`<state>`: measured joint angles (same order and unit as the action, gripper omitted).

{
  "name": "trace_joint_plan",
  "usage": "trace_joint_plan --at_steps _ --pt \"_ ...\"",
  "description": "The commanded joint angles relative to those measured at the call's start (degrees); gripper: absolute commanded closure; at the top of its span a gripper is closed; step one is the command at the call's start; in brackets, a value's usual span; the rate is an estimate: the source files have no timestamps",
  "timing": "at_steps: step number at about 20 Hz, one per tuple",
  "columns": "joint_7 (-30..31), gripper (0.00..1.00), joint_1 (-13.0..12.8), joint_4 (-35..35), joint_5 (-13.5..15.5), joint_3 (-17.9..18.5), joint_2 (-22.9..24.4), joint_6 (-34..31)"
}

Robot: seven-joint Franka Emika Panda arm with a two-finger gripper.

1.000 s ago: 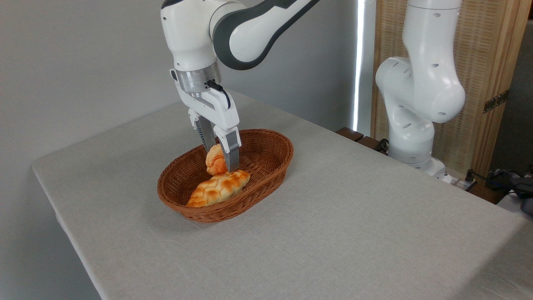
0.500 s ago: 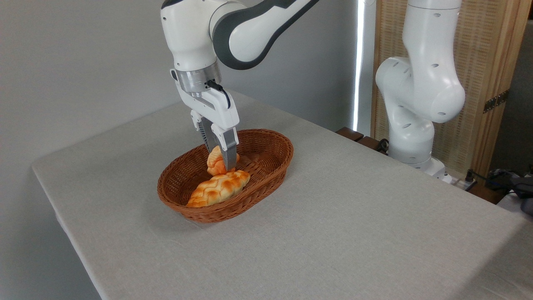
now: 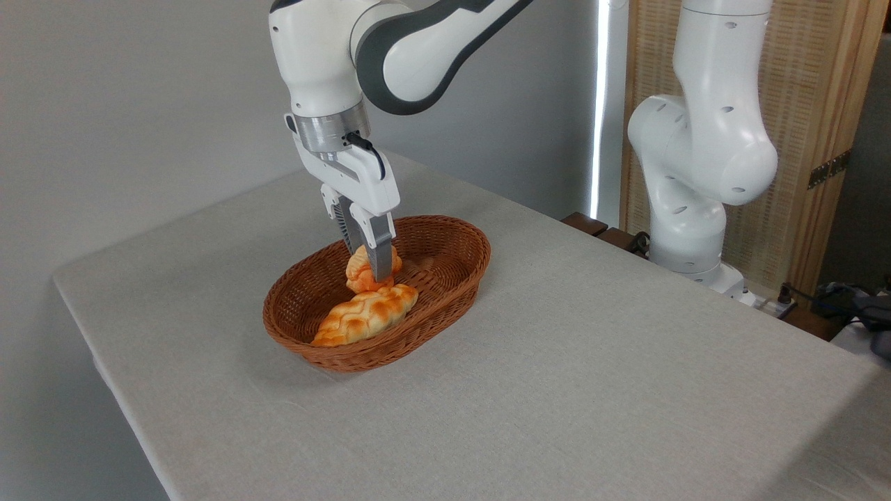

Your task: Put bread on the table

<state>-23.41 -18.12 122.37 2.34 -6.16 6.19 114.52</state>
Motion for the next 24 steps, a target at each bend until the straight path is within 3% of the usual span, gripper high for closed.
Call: trace_joint_plan --at_steps 1,13,24 --pt "-0.1 0.54 0.0 -0.8 -0.8 0.3 0.4 -1.8" --pt "-0.3 0.54 0.9 -4.9 -0.7 1.4 2.3 -1.9" --pt "-13.0 0.53 1.0 -5.6 -0.8 17.9 3.7 -1.6"
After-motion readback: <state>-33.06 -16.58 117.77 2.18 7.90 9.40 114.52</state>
